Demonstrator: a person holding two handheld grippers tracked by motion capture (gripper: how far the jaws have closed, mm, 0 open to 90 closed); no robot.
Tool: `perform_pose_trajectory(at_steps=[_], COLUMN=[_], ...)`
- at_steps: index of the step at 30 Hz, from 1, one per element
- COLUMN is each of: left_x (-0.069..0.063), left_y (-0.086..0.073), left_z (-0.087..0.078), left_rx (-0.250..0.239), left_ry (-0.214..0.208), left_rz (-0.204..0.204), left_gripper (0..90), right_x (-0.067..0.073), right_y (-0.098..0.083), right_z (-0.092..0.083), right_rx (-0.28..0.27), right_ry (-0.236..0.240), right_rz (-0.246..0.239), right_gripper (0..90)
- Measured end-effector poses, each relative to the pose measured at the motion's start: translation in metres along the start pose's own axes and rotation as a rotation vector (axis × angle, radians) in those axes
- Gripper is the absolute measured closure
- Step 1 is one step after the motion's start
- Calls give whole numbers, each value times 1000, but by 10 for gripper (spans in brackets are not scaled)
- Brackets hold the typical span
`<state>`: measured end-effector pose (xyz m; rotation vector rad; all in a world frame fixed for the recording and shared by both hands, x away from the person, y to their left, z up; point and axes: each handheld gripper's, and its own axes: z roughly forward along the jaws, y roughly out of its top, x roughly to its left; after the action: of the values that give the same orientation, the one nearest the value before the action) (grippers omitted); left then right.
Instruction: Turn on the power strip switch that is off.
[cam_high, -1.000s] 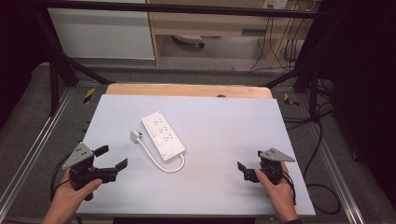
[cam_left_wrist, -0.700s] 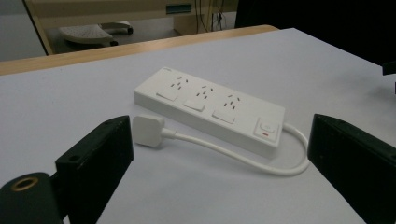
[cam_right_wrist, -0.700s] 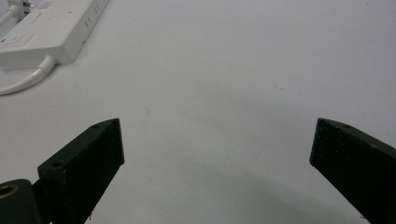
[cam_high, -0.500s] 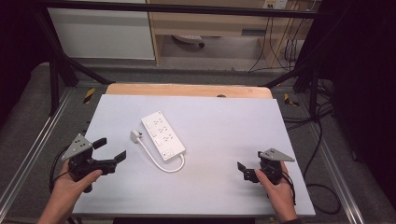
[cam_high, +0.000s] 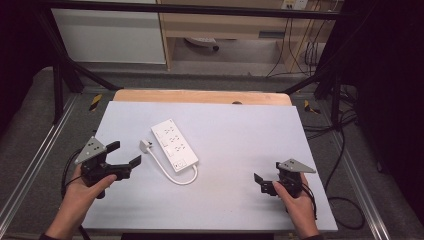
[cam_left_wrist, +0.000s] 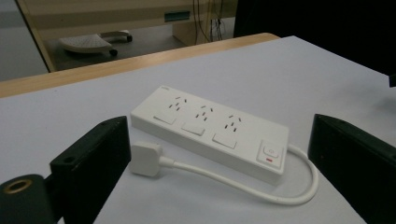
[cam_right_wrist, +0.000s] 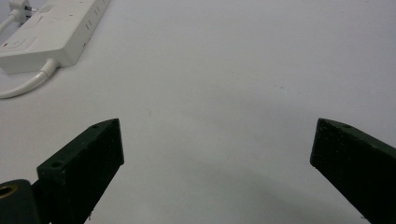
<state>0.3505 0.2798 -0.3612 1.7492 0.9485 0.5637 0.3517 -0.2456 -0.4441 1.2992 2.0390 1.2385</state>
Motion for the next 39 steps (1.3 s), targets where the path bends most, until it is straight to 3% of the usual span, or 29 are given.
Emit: perform_pose_trajectory(at_steps=[14,23,39], left_x=[-9,-10,-8], left_y=[6,10,11], left_z=[22,33,53], left_rx=[-12,-11,8], left_ry=[-23,-31,-15], left_rz=[13,-5,-12], left_gripper=[56,57,68], right_x=[1,0,-2], right_y=[-1,-1,-2], right_z=[-3,-4,-5], right_rx=[-2,-3,17], right_ry=[-6,-12,-20], right_rz=[-1,5,24], right_gripper=[32,32,32])
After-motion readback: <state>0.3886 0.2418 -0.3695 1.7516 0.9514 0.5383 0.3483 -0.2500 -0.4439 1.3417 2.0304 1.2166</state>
